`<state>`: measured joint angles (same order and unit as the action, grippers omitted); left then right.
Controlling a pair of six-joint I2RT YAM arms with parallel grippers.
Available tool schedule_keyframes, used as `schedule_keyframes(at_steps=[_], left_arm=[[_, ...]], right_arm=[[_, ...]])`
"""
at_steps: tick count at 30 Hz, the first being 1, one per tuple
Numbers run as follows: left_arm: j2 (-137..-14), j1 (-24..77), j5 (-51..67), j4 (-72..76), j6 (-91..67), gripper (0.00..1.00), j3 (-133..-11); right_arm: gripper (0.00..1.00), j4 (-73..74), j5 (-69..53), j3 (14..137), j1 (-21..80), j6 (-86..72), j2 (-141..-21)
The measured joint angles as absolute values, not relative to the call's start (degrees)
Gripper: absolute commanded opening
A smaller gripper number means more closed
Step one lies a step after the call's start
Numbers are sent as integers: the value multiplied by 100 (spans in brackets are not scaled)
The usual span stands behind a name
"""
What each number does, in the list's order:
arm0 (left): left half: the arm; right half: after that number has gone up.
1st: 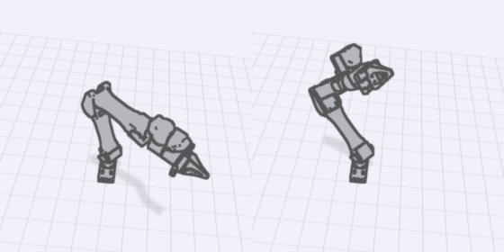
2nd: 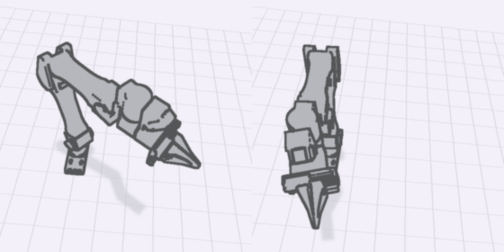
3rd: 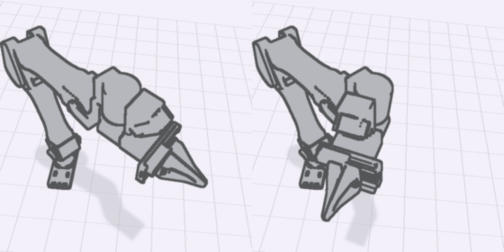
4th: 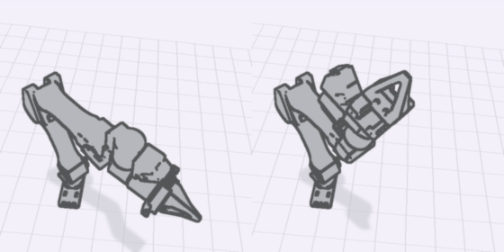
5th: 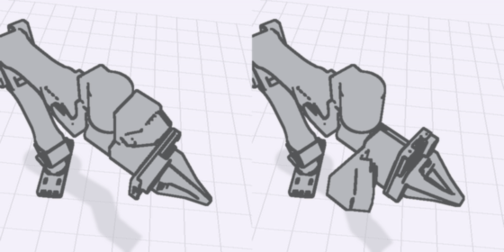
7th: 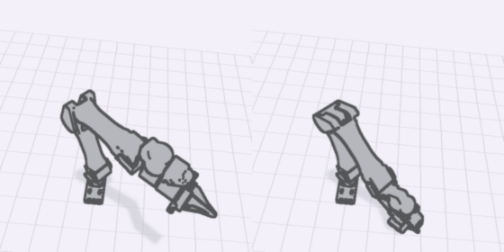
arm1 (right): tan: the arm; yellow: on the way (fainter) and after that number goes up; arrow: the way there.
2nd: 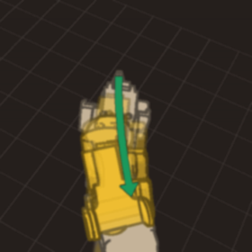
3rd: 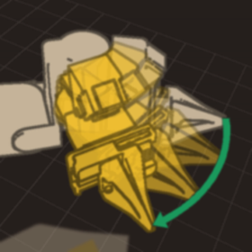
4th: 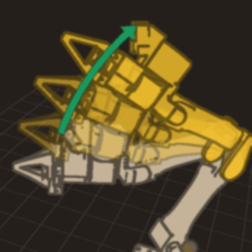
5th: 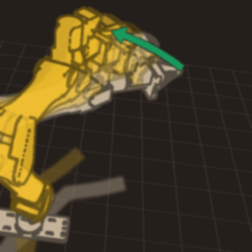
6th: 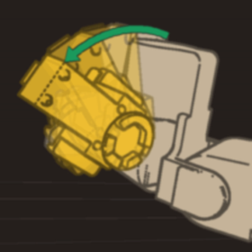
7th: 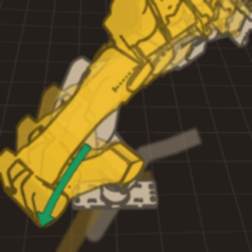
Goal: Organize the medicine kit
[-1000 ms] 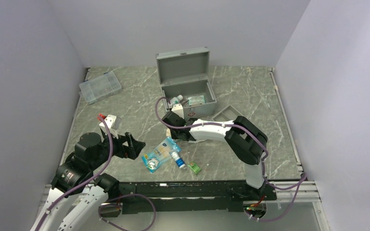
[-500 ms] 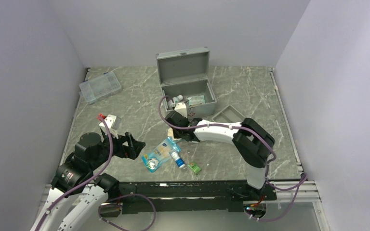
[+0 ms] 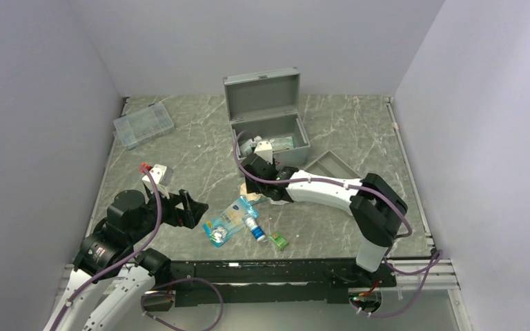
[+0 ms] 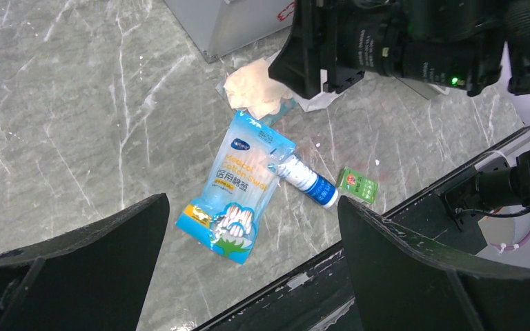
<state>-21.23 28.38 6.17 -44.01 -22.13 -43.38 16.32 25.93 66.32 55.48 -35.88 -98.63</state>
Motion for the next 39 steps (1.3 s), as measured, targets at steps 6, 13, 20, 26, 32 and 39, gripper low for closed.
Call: schedule_keyframes(at_steps=[6,13,20,26,32,39], left_arm=[[-2123,2838,620,-4399,-2215,99,-4338],[-2121,2838,617,-4401,-2215,99,-4338],[-2121,2838,620,-4401,-2213,99,-4338],[-2121,2838,620,-4401,-2213,99,-4338],[-2121,2838,620,-4401,-2213,100,-4338],[-2121,2838,620,-4401,-2213,99,-4338]], right_arm=[[58,1710,2541,6641,5548,-3669,-10171],[59,1708,2471,6687,5548,-3732,-10414],[59,1706,2386,6871,5546,-3760,-10654],[57,1691,2335,6938,5498,-3776,-10877],[44,1669,2285,6945,5468,-3778,-11006],[22,1625,2239,6949,5468,-3769,-11026]])
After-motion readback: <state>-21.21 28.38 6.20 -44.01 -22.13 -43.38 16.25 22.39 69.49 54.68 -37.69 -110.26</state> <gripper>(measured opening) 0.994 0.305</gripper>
